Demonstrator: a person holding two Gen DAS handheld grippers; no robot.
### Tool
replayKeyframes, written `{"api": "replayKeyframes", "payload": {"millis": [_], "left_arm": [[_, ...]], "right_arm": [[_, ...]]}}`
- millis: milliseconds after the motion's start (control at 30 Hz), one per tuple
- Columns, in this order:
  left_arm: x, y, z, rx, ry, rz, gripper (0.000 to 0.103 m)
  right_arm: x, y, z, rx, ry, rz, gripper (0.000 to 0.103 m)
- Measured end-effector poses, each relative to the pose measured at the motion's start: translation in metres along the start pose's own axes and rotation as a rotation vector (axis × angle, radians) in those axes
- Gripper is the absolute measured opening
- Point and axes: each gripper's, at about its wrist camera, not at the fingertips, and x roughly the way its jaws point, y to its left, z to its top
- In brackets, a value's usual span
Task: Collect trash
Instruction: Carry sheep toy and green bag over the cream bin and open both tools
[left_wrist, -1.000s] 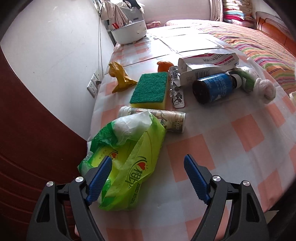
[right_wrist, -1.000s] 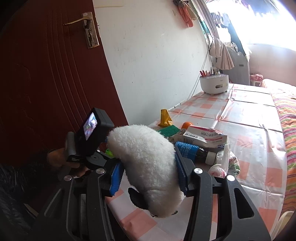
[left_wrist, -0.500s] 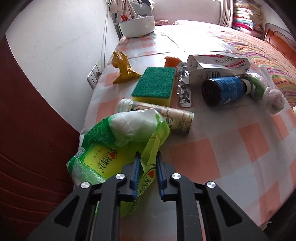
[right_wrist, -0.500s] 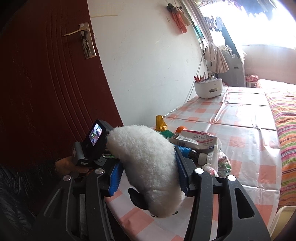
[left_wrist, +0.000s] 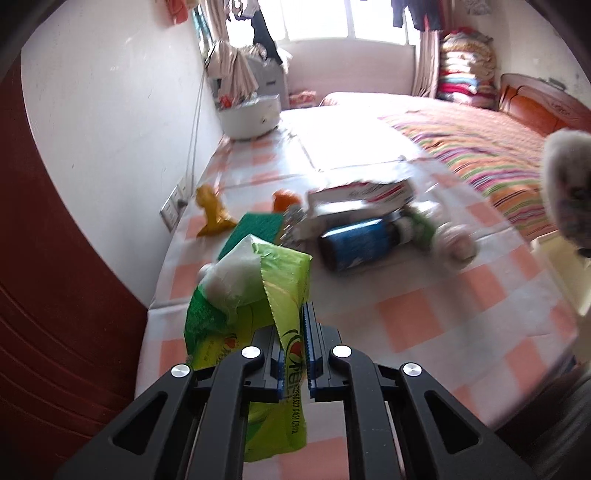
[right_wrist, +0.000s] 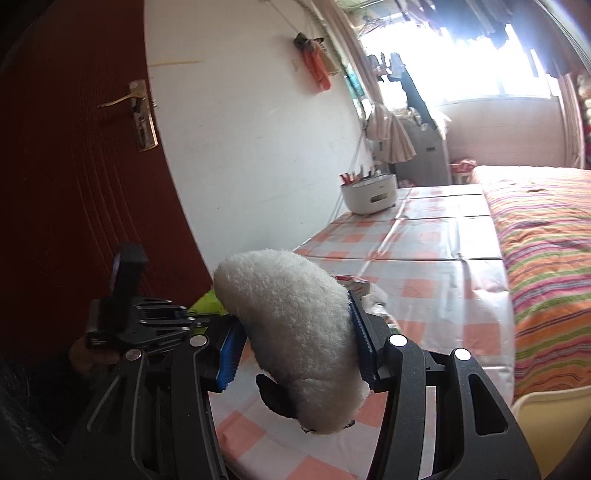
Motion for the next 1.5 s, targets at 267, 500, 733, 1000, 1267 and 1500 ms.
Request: {"api": "replayKeyframes", "payload": {"millis": [267, 500, 733, 1000, 1267, 1500], "left_arm": [[-0.047, -0.065, 0.022, 0.042, -0.117, -0.211, 0.008], [-0.061, -0.129, 0.036, 0.102, -0.136, -0.387, 0.008], [-0.068, -0.196, 0.051, 0.182, -0.149, -0.526, 0.008], [-0.066, -0.255, 0.062, 0.251, -0.133, -0.625, 0.008], [-0.058, -0.285, 0.068, 0.292, -0.116, -0.643, 0.008], [-0.041, -0.313, 0.071, 0.313, -0.080, -0.679, 0.008]], "right_arm": [[-0.039, -0.038, -0.011, 0.058, -0.046, -0.194, 0.050], [-0.085, -0.086, -0.035, 0.195, -0.081, -0.395, 0.050], [-0.125, -0.131, -0.061, 0.348, -0.103, -0.587, 0.055], [-0.146, -0.153, -0.069, 0.431, -0.131, -0.653, 0.064], [-0.170, -0.171, -0.076, 0.601, -0.255, -0.530, 0.069], [-0.201, -0.156, -0.071, 0.533, -0.403, -0.680, 0.069]]}}
